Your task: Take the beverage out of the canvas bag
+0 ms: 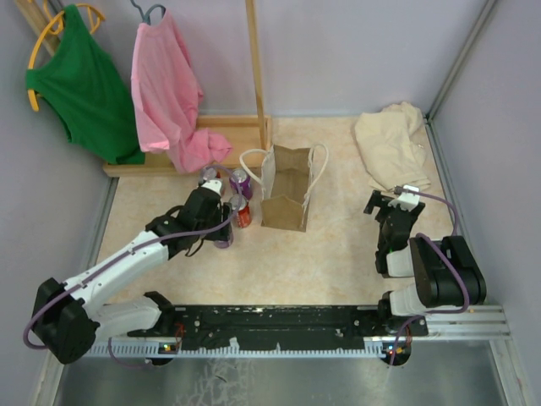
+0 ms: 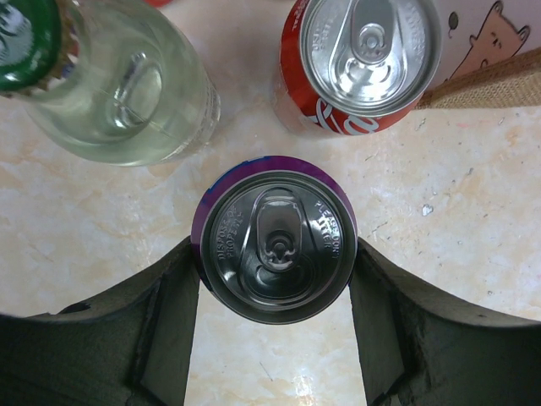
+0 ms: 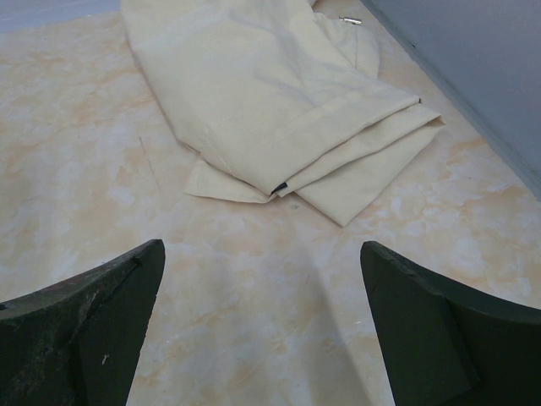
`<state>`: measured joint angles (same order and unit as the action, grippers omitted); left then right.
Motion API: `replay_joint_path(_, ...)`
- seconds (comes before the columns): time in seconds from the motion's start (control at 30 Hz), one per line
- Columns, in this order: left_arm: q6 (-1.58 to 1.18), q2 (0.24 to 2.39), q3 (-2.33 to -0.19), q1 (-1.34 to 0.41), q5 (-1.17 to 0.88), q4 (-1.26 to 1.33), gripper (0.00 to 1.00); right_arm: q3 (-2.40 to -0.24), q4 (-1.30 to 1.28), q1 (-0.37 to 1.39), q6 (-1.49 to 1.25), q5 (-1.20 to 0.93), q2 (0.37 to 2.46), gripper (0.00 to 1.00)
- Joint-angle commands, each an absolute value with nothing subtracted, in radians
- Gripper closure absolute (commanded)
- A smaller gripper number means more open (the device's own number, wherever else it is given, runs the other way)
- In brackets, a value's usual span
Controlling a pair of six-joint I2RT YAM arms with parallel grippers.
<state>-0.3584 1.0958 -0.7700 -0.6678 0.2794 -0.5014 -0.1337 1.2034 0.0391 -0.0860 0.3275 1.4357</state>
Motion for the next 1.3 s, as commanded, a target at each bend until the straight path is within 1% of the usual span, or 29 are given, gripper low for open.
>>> replay_joint_path(0.0, -0.403, 1.094, -0.766, -0.672, 0.267, -0.434, 0.98, -0.164, 1.246, 0.048, -0.074, 0.344, 1.442, 0.01)
replay_joint_path(0.07, -0.410, 1.092, -0.750, -0.672, 0.267, -0.426, 0.91, -0.164, 1.246, 0.046, -0.073, 0.344, 1.442, 0.01)
replay_joint_path(0.2, -0.415, 1.088, -0.728, -0.672, 0.270, -0.407, 0.82, -0.163, 1.246, 0.047, -0.072, 0.344, 1.442, 0.01)
replay_joint_path(0.23, -0.418, 1.089, -0.724, -0.672, 0.269, -0.408, 0.75, -0.164, 1.246, 0.047, -0.073, 0.345, 1.442, 0.01)
replay_joint_path(0.27, -0.420, 1.088, -0.720, -0.672, 0.270, -0.408, 0.64, -0.164, 1.246, 0.047, -0.074, 0.345, 1.441, 0.01)
replay_joint_path(0.3, -0.424, 1.087, -0.716, -0.672, 0.270, -0.410, 0.49, -0.164, 1.245, 0.048, -0.074, 0.344, 1.442, 0.01)
replay_joint_path(0.33, -0.429, 1.084, -0.713, -0.672, 0.272, -0.412, 0.42, -0.163, 1.246, 0.047, -0.074, 0.345, 1.442, 0.01)
replay_joint_path(0.43, -0.430, 1.079, -0.700, -0.672, 0.284, -0.410, 0.30, -0.163, 1.245, 0.048, -0.074, 0.344, 1.442, 0.01)
replay_joint_path(0.5, -0.429, 1.078, -0.697, -0.672, 0.296, -0.411, 0.26, -0.163, 1.246, 0.047, -0.073, 0.344, 1.442, 0.01)
replay_joint_path(0.53, -0.428, 1.079, -0.698, -0.672, 0.299, -0.412, 0.22, -0.163, 1.246, 0.047, -0.072, 0.344, 1.442, 0.01)
replay_joint_path(0.57, -0.429, 1.080, -0.700, -0.672, 0.302, -0.417, 0.16, -0.163, 1.246, 0.047, -0.072, 0.344, 1.442, 0.01)
replay_joint_path(0.6, -0.429, 1.080, -0.703, -0.672, 0.304, -0.421, 0.03, -0.164, 1.246, 0.048, -0.074, 0.345, 1.442, 0.01)
replay_joint_path(0.63, -0.429, 1.080, -0.705, -0.672, 0.304, -0.426, 0.01, -0.163, 1.246, 0.047, -0.074, 0.345, 1.442, 0.01)
replay_joint_path(0.67, -0.428, 1.079, -0.710, -0.672, 0.303, -0.432, 0.00, -0.163, 1.246, 0.047, -0.073, 0.345, 1.442, 0.01)
replay_joint_path(0.87, -0.422, 1.058, -0.751, -0.672, 0.287, -0.467, 0.00, -0.164, 1.246, 0.047, -0.074, 0.343, 1.442, 0.01)
replay_joint_path(1.1, -0.403, 0.990, -0.858, -0.672, 0.248, -0.526, 0.00, -0.164, 1.246, 0.047, -0.073, 0.343, 1.442, 0.01)
replay_joint_path(1.27, -0.341, 0.932, -0.929, -0.672, 0.350, -0.497, 0.00, -0.164, 1.245, 0.047, -0.074, 0.344, 1.442, 0.01)
